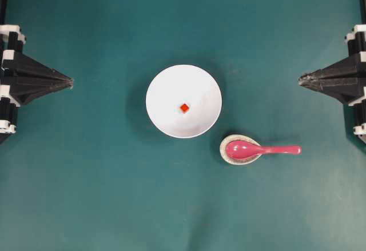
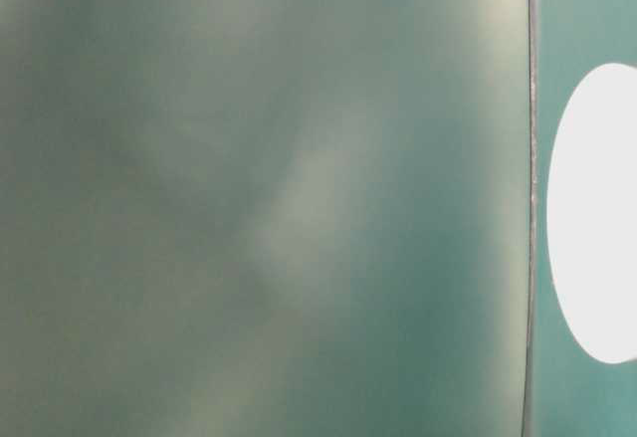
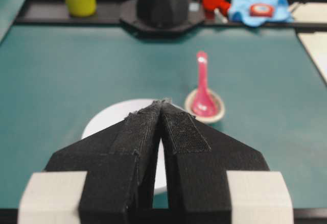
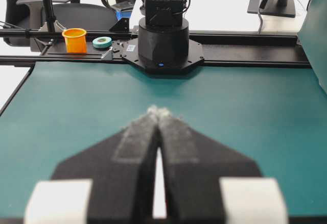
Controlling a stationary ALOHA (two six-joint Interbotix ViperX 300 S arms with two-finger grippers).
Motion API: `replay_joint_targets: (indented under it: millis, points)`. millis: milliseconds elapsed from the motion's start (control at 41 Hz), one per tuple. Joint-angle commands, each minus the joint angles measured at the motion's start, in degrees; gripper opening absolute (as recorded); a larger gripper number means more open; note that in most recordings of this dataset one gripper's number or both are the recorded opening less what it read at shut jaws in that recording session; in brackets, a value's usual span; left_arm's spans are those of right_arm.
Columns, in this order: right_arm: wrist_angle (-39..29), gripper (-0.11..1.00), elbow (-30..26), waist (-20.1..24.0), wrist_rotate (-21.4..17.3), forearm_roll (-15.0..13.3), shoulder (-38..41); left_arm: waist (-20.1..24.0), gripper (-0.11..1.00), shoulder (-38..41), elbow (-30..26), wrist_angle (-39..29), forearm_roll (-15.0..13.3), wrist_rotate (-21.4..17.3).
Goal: Grip the spoon and scoop the red block from the bowl with right arm.
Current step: 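Move the right gripper toward the pink spoon handle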
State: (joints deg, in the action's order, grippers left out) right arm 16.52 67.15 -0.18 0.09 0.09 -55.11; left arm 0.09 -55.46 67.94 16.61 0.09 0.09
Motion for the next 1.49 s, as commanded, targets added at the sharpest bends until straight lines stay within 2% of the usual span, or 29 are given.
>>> replay_joint_targets:
  millis: [0,24,146,342,512,805,878,1049,1147,1220,1464]
  points:
    - [0.44,0.00,-1.23,0.00,-0.26,0.09,0.18,0.00,0.00,0.35,-1.93,-3.34,0.35,-0.09]
    - [0.35,0.00,-1.49,-0.09,0.00,0.09,0.09,0.09,0.00,0.18,-2.46,-7.29,0.44,-0.18]
    - [0.35,0.00,-1.58,-0.09,0.00,0.09,0.00,0.00,0.00,0.00,-3.08,-10.90,0.44,-0.18]
    - [0.09,0.00,-1.67,-0.09,-0.26,0.26,0.00,0.09,0.00,0.00,-3.25,-13.01,0.44,-0.18]
    - [-2.11,0.00,-1.85,-0.09,-0.53,1.49,0.09,0.09,0.00,0.00,-3.34,-14.06,0.44,-0.09]
    - [-3.52,0.01,-2.55,-0.09,-0.70,1.49,-0.09,0.00,0.00,0.00,-3.34,-15.91,0.44,0.00]
    - [-4.39,0.07,-2.81,0.00,-0.70,1.58,-0.09,0.09,0.00,0.00,-3.34,-16.17,0.44,-0.09]
    - [-5.45,0.37,-2.90,0.00,-0.70,1.49,0.09,0.09,0.00,0.00,-3.34,-17.05,0.44,0.00]
    - [-5.45,0.49,-2.90,-0.09,-0.70,1.49,0.35,0.79,0.00,0.00,-3.34,-18.54,0.44,0.53]
    - [-5.45,0.52,-2.81,-0.09,-0.70,1.49,0.62,1.58,0.00,0.00,-3.43,-18.90,0.44,0.62]
    - [-5.01,0.51,-2.11,-0.09,-0.70,1.58,1.32,5.19,0.00,0.09,-3.69,-19.34,0.44,-0.18]
